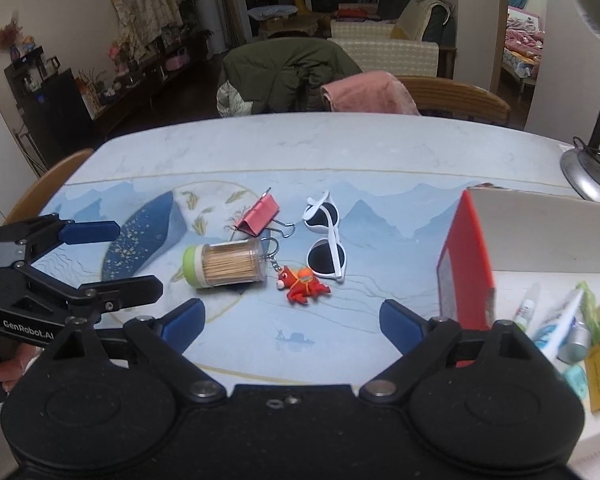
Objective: Organize rigid objects
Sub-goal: 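Withdraw both grippers from the shoebox toward the toothpick jar, then grasp the green-capped toothpick jar with the left gripper while the right grasps the red horse keychain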
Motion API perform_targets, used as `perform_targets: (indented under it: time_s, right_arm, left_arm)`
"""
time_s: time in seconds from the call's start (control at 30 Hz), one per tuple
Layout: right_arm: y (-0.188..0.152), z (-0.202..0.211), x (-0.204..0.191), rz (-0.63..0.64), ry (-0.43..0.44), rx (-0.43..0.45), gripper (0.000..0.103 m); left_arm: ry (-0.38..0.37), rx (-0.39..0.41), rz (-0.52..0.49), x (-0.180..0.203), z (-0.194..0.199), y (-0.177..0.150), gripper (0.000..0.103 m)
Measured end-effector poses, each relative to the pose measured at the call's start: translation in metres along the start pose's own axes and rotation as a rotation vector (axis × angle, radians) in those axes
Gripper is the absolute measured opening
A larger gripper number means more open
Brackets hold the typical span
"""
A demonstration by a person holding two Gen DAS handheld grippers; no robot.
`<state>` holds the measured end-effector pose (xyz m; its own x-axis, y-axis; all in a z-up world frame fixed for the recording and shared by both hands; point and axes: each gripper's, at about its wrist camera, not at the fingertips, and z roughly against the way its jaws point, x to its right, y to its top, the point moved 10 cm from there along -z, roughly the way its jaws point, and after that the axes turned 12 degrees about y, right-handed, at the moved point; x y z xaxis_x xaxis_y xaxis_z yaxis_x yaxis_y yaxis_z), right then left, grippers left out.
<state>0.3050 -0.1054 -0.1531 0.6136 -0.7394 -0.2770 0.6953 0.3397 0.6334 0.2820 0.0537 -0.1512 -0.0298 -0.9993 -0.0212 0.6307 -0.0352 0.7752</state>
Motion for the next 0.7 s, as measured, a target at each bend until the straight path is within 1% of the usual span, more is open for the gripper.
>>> perform_targets:
  time_s: [0.07, 0.17, 0.23, 0.33, 0.43, 0.53, 0.7]
  right_arm:
    - [-0.001, -0.012, 0.003, 0.010, -0.004, -0.017, 0.093]
    - [-0.004, -0.028, 0.009, 0.031, -0.020, -0.049, 0.088]
    - [-0.007, -0.037, 0.014, 0.033, -0.025, -0.066, 0.086]
    - [-0.010, -0.050, 0.016, 0.046, -0.019, -0.090, 0.084]
    - [-0.011, -0.061, 0.015, 0.071, -0.014, -0.110, 0.081]
    - [-0.012, -0.071, 0.015, 0.085, -0.012, -0.123, 0.080]
    - [-0.010, -0.088, 0.014, 0.105, -0.004, -0.141, 0.074]
  left_arm:
    - [-0.003, -0.004, -0.005, -0.002, -0.008, -0.001, 0.103]
    - [-0.019, -0.009, 0.000, -0.004, -0.020, -0.001, 0.103]
    - [-0.033, -0.022, 0.005, -0.006, -0.030, -0.003, 0.103]
    - [-0.044, -0.046, 0.012, -0.007, -0.044, -0.006, 0.103]
    - [-0.064, -0.052, 0.008, -0.005, -0.054, -0.007, 0.103]
    - [-0.074, -0.061, -0.010, -0.002, -0.063, -0.009, 0.103]
    - [-0.087, -0.073, -0.029, -0.001, -0.077, -0.010, 0.103]
